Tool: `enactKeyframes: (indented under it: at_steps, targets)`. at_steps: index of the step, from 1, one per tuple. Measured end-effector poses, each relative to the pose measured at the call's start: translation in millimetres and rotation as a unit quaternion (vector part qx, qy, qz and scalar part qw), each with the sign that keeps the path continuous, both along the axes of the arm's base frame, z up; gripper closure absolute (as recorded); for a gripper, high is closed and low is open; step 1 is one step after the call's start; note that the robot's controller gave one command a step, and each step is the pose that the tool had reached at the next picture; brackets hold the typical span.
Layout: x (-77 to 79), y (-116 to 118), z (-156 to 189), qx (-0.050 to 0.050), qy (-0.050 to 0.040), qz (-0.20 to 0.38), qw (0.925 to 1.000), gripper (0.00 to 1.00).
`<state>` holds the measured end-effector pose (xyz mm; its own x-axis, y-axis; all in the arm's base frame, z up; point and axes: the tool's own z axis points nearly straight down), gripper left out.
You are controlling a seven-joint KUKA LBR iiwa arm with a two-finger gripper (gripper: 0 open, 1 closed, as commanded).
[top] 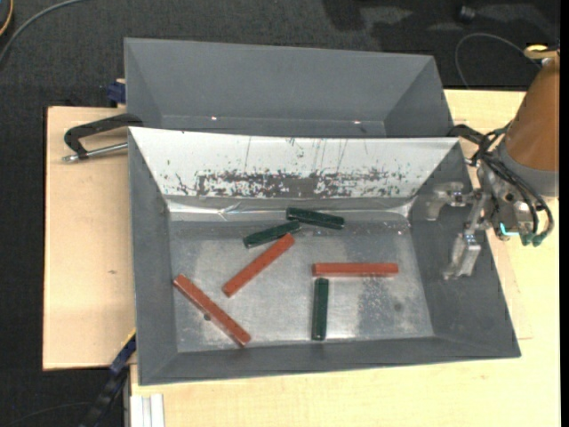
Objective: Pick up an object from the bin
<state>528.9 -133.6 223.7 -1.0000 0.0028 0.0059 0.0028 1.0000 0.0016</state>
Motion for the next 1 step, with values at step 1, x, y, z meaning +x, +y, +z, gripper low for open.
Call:
enactKeyframes:
  at_steps: [1]
  targets:
    - [44.7,73.9,-157.6,0.001,-0.0008,0.006,1.0,0.0]
